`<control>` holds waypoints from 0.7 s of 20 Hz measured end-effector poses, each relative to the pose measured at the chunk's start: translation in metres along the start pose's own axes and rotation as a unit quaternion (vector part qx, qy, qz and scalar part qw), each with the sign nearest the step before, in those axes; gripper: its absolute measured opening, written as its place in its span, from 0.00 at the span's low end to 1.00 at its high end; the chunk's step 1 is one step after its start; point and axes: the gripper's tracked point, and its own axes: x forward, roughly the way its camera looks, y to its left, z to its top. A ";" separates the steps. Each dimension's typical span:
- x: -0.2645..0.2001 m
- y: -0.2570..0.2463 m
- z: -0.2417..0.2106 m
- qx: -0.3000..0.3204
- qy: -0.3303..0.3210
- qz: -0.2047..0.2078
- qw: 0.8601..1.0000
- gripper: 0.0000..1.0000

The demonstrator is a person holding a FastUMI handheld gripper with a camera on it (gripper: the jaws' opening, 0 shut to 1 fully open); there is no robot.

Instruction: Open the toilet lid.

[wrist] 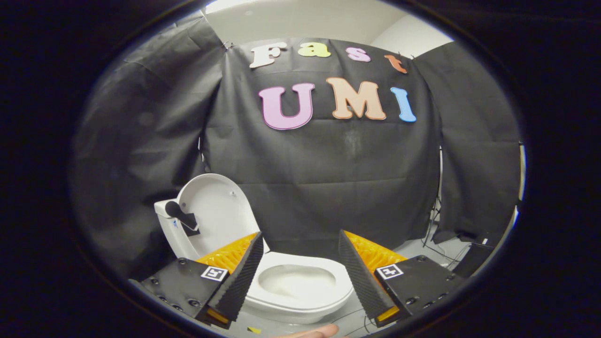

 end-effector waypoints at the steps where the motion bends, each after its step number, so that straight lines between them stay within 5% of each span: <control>1: -0.001 -0.001 -0.001 0.000 0.002 -0.001 1.000 0.99; 14: 0.008 -0.023 -0.004 -0.047 0.033 0.012 0.998 0.99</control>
